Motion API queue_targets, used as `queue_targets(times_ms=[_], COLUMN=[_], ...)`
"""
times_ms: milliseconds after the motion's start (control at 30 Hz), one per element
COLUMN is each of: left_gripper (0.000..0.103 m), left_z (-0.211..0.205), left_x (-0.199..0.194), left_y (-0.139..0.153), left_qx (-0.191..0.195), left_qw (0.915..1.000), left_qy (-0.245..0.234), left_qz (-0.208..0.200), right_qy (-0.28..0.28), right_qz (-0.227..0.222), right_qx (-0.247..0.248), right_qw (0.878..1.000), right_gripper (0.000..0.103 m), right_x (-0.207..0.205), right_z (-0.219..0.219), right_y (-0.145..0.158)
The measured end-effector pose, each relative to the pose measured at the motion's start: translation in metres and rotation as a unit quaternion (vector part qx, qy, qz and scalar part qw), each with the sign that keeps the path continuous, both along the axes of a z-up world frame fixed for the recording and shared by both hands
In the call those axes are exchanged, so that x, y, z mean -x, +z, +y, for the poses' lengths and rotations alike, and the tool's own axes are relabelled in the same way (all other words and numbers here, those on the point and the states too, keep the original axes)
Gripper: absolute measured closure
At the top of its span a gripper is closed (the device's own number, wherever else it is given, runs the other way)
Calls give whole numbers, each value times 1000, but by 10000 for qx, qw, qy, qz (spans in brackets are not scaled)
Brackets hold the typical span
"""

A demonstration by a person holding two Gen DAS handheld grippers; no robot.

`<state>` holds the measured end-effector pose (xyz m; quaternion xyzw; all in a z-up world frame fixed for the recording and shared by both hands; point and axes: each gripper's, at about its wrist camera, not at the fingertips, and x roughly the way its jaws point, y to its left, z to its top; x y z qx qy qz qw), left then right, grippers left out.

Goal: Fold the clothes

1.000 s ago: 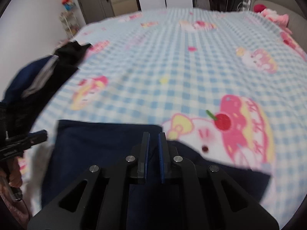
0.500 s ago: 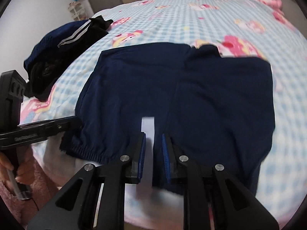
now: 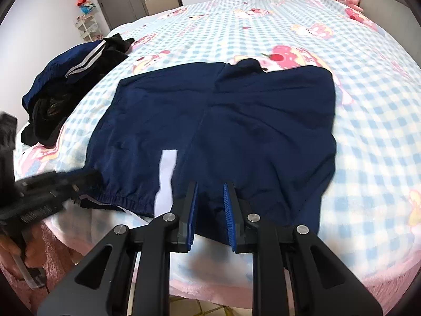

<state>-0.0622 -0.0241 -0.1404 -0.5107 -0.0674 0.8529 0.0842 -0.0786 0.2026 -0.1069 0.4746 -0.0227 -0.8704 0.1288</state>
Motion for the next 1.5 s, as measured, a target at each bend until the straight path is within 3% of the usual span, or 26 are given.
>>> queue_targets(times_ms=[133, 233, 300, 433, 533, 633, 700, 767, 833, 967, 1200, 1333, 1500], left_gripper=[75, 74, 74, 74, 73, 70, 69, 69, 69, 69, 68, 68, 55], left_z=[-13, -12, -6, 20, 51, 75, 87, 93, 93, 87, 106, 120, 148], left_x=[-4, -7, -9, -4, 6, 19, 33, 37, 36, 46, 102, 140, 187], left_y=[1, 6, 13, 33, 43, 37, 21, 5, 5, 23, 49, 49, 48], left_qx=[-361, -491, -533, -539, -571, -532, -344, -238, -302, -339, -363, -224, -57], left_qw=[9993, 9988, 9984, 9962, 9925, 9896, 9906, 9912, 9902, 9883, 9879, 9889, 9886], left_qy=[42, 35, -33, -504, -933, -1253, -1310, -1300, -1356, -1487, -1478, -1426, -1433], left_qz=[-85, 18, 162, 460, 552, 471, 165, -128, -112, 16, 288, 361, 467], right_qy=[-245, -388, -426, -487, -573, -579, -579, -597, -591, -652, -807, -823, -916], right_qz=[-97, -337, -177, 214, 82, -133, -201, -207, -163, 151, 208, 128, -114], right_qx=[-34, 254, 368, 397, 348, 252, 243, 460, 642, 456, 186, 108, 302], right_qw=[9996, 9984, 9983, 9978, 9977, 9979, 9978, 9969, 9961, 9967, 9963, 9965, 9953], right_gripper=[84, 84, 84, 84, 84, 84, 84, 84, 84, 72, 71, 71, 71], right_x=[-10, -17, -21, -25, -21, -20, -20, -22, -20, 5, 99, 132, 139], right_z=[27, 46, 51, 55, 60, 62, 64, 72, 82, 105, 131, 142, 155], right_y=[-5, -16, -8, 11, 6, -5, -9, -7, 1, 24, 42, 28, -4])
